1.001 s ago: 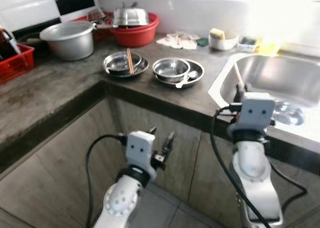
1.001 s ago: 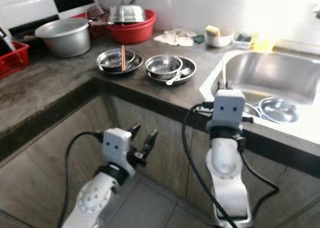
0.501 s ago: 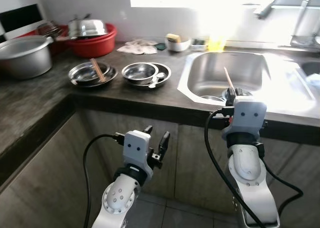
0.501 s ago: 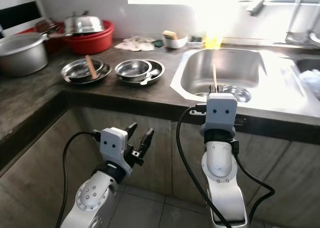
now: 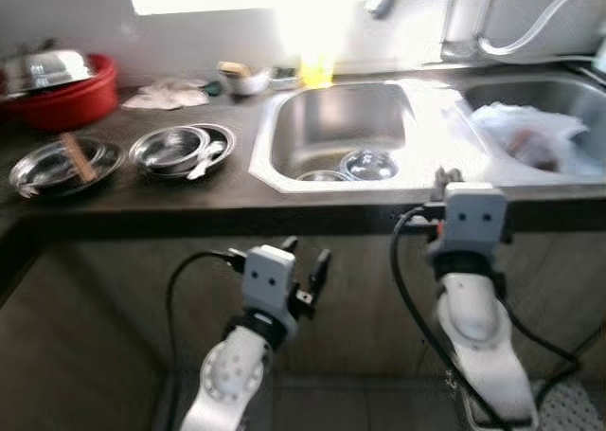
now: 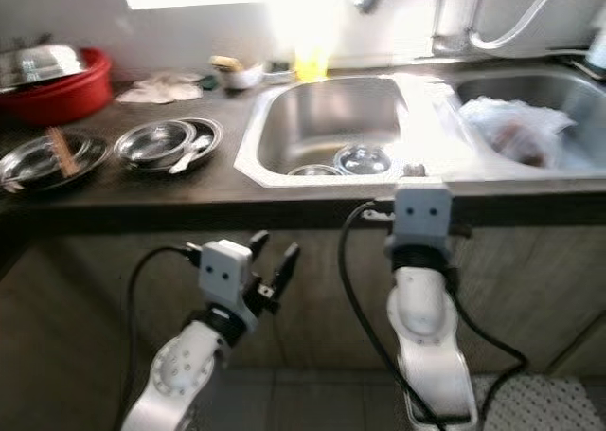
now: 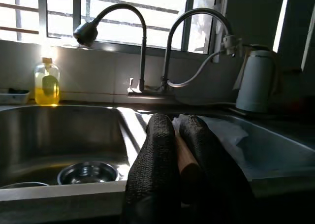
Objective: Kitchen organization
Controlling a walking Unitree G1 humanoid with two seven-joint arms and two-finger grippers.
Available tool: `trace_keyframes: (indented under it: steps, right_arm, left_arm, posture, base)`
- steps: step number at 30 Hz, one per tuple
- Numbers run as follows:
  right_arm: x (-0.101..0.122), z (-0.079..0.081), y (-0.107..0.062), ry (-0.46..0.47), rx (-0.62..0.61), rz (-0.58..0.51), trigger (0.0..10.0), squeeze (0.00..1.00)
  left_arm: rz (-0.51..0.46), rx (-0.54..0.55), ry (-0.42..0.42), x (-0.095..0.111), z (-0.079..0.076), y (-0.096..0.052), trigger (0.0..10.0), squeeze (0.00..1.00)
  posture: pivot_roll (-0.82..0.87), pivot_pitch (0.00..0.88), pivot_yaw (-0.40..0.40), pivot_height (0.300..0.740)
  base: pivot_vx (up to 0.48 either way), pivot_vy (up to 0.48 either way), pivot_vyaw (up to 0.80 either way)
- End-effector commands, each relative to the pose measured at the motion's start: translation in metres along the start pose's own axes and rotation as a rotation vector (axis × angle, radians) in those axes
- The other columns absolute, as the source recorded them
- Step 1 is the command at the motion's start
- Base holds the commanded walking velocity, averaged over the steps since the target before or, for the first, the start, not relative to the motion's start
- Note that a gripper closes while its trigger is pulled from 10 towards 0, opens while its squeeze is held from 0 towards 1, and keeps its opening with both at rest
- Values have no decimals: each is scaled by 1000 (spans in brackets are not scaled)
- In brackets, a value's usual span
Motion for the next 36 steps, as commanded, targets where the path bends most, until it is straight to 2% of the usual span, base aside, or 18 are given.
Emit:
trace_keyframes:
  steps: [1,2,3,8,18,21,36]
  right_arm:
    - [0,7,0,13,32,7,3686,0]
    - [-1,8,1,13,38,11,8863,0]
    - [-1,9,1,12,44,15,10000,0]
    - [-2,11,2,15,64,21,10000,0]
    - [-2,12,5,41,82,33,10000,0]
    - [-1,13,7,54,91,31,10000,0]
    - [3,16,13,63,130,23,10000,0]
  left_arm:
    - [34,28,15,-7,6,-3,10000,0]
    - [34,27,16,-6,6,-3,10000,0]
    - [33,25,16,-6,5,-3,10000,0]
    - [22,24,35,-5,6,-3,10000,0]
    - [28,9,42,-6,3,-4,10000,0]
    - [29,6,44,-6,3,-3,10000,0]
    - [32,11,22,-7,4,-5,10000,0]
  posture:
    - [48,56,25,740]
    - [48,57,24,740]
    - [47,57,21,740]
    - [44,59,20,740]
    - [39,60,17,740]
    - [41,62,24,740]
    - [38,64,20,740]
  base:
    - [0,0,0]
    - [0,0,0]
    - [0,0,0]
    - [0,0,0]
    - [319,-351,0]
    - [372,-297,0]
    - [475,0,0]
Point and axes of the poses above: a point about 5 cm out from each wrist's last joint towards the gripper, its own y axis pointing out of the wrist towards the gripper, its own x axis along the axis of the wrist's last joint, z = x × y, the point moved 2 cm from there along y, pointing out of the wrist towards the gripper, and after that the axes turned 15 degrees about y, right-handed, at the moved point
